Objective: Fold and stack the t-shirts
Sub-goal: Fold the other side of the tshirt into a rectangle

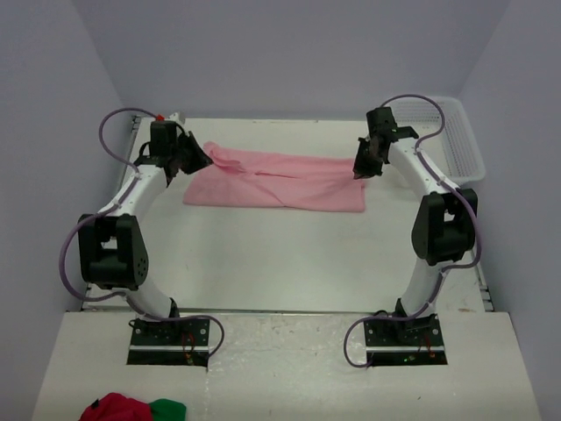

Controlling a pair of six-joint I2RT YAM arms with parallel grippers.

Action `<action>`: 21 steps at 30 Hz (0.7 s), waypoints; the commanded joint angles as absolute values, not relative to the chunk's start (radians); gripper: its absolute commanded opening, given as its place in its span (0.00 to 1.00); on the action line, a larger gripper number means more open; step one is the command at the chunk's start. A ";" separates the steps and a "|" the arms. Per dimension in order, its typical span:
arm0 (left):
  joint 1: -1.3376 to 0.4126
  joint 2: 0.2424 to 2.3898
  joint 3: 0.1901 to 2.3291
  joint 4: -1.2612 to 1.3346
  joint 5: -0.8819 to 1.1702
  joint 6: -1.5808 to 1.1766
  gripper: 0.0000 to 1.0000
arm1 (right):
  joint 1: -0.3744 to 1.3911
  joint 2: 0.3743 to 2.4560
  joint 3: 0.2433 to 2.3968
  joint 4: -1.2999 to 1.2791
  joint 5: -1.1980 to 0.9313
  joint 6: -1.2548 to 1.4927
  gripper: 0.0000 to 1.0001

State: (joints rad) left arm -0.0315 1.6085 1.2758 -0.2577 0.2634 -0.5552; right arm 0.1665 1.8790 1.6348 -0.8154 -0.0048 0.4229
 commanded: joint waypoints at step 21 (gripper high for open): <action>-0.035 1.901 1.339 -0.380 0.261 -0.537 0.00 | 0.221 2.169 1.790 -0.903 -0.064 0.472 0.00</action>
State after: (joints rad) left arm -0.0330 1.8790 1.2911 -0.3237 0.2932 -0.5606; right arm 0.2150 2.1590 1.7359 -0.8642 -0.0902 0.4564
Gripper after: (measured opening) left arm 0.002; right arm 0.003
